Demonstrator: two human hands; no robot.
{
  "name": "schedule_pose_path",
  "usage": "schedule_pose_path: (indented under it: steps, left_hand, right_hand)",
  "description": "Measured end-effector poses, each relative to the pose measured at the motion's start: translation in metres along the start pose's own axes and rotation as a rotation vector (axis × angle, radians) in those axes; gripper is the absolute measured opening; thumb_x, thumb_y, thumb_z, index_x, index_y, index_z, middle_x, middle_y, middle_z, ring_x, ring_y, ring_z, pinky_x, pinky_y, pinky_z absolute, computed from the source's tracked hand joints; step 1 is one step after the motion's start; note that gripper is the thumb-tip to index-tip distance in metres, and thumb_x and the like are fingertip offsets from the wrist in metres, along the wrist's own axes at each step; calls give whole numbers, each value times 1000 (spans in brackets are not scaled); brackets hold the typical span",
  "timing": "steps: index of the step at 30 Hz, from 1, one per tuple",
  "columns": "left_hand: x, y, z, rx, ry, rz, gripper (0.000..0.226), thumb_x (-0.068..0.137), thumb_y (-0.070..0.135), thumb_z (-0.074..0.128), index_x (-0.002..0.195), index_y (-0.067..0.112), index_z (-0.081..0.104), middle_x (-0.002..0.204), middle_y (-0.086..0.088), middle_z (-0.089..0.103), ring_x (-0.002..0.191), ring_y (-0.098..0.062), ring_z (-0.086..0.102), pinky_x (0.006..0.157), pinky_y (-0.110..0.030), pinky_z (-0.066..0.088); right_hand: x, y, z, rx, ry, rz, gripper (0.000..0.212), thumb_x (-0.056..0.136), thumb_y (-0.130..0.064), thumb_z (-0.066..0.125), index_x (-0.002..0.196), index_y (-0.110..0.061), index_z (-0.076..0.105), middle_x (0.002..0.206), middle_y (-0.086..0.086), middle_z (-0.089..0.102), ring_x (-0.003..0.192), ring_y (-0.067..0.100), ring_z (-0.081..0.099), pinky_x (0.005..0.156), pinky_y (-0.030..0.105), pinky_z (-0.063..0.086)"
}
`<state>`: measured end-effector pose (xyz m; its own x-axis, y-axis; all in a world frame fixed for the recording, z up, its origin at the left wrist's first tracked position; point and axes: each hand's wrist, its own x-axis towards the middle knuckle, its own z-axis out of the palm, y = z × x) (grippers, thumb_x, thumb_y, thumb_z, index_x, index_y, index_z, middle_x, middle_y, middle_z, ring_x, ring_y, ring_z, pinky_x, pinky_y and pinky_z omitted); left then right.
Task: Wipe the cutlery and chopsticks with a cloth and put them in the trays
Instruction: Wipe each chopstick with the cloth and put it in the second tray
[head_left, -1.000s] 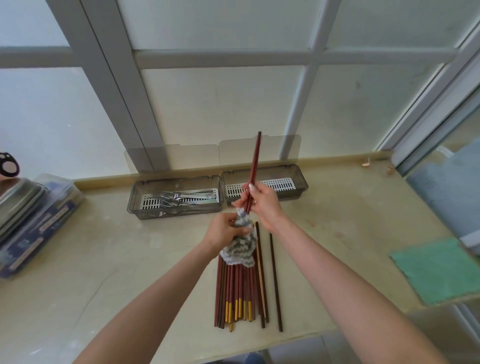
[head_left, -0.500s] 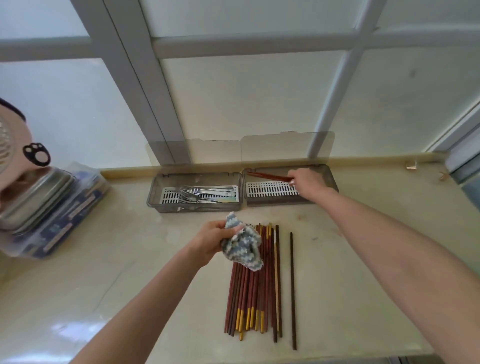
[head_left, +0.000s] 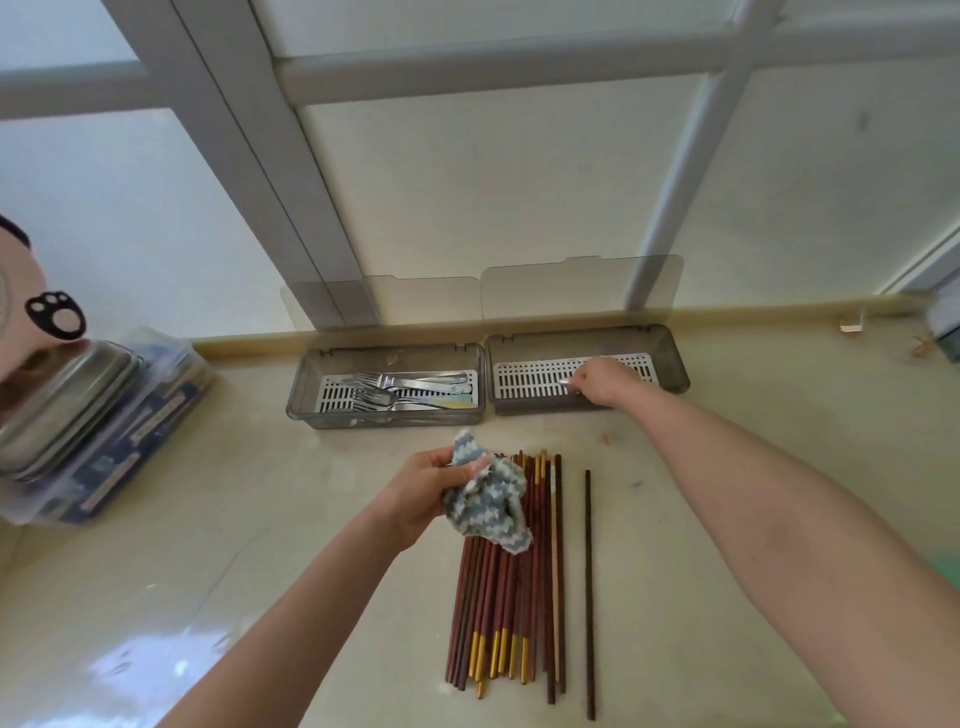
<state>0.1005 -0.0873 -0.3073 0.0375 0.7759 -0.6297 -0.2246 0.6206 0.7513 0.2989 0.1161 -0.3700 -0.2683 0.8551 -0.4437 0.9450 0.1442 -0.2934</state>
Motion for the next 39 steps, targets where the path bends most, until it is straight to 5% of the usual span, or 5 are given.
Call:
schedule_pose_path:
  steps: [5,8,12,19,39]
  left_hand:
    - [2,1,4,-43,-1,-12,14,87,11,59,98,5,64,90,-9,69,79,-19,66,64,-26,54]
    - [2,-1,3,-65,9,-6,14,90,10,55,100,4,63,93,-11,68,81,-20,64,69,-28,55]
    - [-2,-5,-6,-146,97,62,18,95,2,42,96,6,60,90,-10,64,79,-19,61,63,-26,54]
    - [-5,-4,-25,-369,232,157,21,96,1,36,113,3,49,90,-9,61,78,-17,58,52,-19,54]
    - [-18,-13,-21,-415,168,117,32,97,6,38,127,-4,45,93,-11,62,79,-18,61,53,-22,56]
  right_hand:
    - [-14,-5,25,-41,160,48,60,96,-57,30,96,-8,63,102,9,60,86,21,58,86,37,47]
    - [-30,-3,34,-6,339,-54,48,102,-43,24,114,-15,62,123,7,58,113,22,54,110,47,29]
    - [-65,-11,48,221,628,-198,29,99,-20,42,122,-15,58,121,2,57,111,15,52,101,32,36]
    - [-112,-43,100,140,40,-65,15,90,-20,58,102,-15,65,105,5,67,96,23,63,78,30,49]
    - [-152,-71,144,208,257,249,22,93,-13,58,112,-3,54,108,11,62,92,24,64,65,25,45]
